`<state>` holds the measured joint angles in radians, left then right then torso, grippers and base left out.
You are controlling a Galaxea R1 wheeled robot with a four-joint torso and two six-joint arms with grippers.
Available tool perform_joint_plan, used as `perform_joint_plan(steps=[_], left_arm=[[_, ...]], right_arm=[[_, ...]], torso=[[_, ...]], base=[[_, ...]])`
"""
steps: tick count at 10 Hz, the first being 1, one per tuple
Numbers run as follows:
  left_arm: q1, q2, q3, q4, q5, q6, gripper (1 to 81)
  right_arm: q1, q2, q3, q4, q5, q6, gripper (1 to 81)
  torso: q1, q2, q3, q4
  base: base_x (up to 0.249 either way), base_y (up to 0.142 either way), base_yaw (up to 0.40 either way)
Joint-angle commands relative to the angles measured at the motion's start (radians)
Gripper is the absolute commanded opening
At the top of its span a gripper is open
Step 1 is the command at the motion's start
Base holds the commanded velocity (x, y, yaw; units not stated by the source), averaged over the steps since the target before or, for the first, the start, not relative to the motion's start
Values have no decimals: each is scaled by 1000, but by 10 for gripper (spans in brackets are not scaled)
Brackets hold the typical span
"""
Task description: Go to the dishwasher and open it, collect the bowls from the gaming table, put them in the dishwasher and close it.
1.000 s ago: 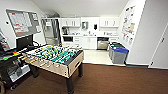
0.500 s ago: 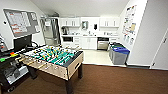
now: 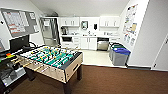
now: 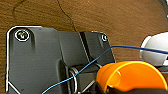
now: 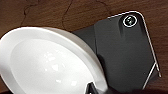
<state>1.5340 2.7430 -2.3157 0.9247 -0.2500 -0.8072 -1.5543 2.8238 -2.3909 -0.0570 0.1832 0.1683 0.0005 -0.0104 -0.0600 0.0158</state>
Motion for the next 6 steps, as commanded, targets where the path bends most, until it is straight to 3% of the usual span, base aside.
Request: perform_joint_plan(steps=[1, 6], left_arm=[[-36, -15, 15, 19, 17, 10, 10], [-36, -17, 15, 19, 18, 10, 10]], right_arm=[[39, -7, 21, -23, -45, -3, 10], [42, -7, 20, -23, -45, -3, 10]], torso=[[0, 0, 0, 0], [0, 0, 0, 0]], base=[[130, -76, 0], [131, -77, 0]])
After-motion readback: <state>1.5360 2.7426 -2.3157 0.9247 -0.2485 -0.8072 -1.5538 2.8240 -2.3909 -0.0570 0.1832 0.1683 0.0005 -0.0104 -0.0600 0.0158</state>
